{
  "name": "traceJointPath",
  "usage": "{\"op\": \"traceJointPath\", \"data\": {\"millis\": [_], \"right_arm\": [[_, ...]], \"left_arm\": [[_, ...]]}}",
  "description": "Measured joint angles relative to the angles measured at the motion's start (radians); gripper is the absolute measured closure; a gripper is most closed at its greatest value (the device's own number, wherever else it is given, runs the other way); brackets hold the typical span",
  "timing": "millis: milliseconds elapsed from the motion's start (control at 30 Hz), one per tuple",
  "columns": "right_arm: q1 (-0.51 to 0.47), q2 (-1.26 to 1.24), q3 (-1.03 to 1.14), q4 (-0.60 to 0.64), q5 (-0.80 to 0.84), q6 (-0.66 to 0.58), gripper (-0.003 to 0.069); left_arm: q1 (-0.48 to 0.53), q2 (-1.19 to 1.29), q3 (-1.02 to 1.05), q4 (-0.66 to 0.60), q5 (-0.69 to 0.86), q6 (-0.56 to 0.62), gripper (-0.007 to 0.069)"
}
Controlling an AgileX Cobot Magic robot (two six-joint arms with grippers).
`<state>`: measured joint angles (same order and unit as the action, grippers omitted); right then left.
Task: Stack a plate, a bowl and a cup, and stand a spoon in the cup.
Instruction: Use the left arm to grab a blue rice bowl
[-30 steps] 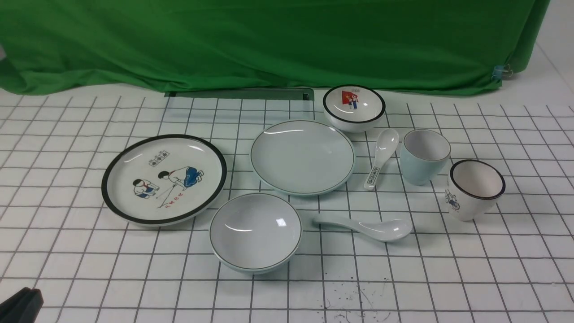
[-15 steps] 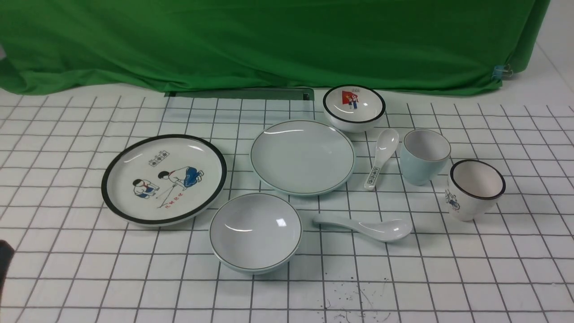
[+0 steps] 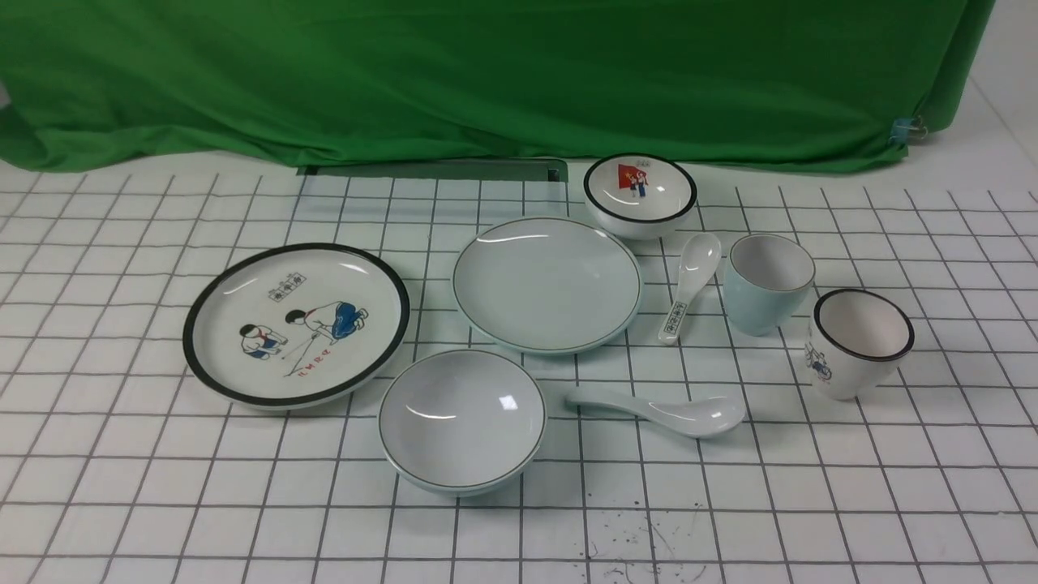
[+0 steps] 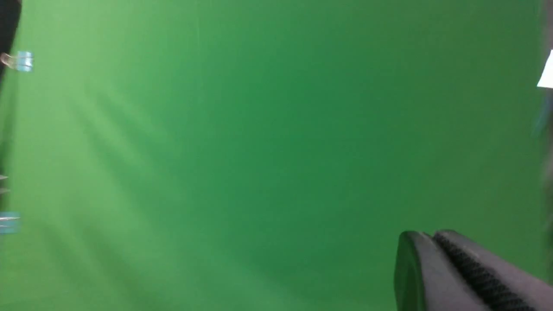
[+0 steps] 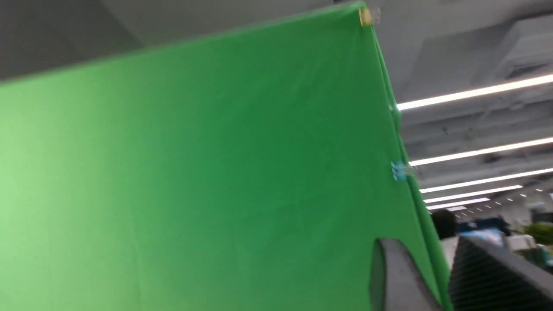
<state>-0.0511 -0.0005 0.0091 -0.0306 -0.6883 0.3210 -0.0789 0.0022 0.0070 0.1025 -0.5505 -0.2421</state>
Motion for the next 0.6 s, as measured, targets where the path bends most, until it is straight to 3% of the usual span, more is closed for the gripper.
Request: {"op": "traceJointPath", "data": {"millis": [33, 100, 200, 333, 400, 533, 600], "right_arm": [[0.000, 0.000, -0.005, -0.001, 0.012, -0.001, 0.0470], [0.000, -0.001, -0.055, -0.001, 0.095, -0.025, 0.0557], [0.000, 0.039, -0.193, -0.002, 0.242, -0.086, 0.0634], [0.000, 0.138, -0.329, -0.002, 0.359, -0.170, 0.0645], [0.000, 0.268, -0.415, -0.002, 0.436, -0.290, 0.0645], [0.000, 0.418, -0.446, -0.002, 0.495, -0.371, 0.0645], [0.000, 0.563, -0.449, -0.001, 0.607, -0.395, 0.0645]], "left_arm": [[0.000, 0.000, -0.006, 0.003, -0.062, -0.076, 0.0653], [0.000, 0.024, -0.077, 0.023, -0.040, -0.119, 0.0653], [0.000, 0.129, -0.308, 0.053, 0.163, -0.128, 0.0653], [0.000, 0.292, -0.518, 0.057, 0.348, -0.080, 0.0653], [0.000, 0.457, -0.632, 0.057, 0.411, -0.030, 0.0653], [0.000, 0.648, -0.678, 0.045, 0.435, -0.036, 0.0653], [-0.002, 0.792, -0.682, 0.021, 0.500, -0.069, 0.0653]]}}
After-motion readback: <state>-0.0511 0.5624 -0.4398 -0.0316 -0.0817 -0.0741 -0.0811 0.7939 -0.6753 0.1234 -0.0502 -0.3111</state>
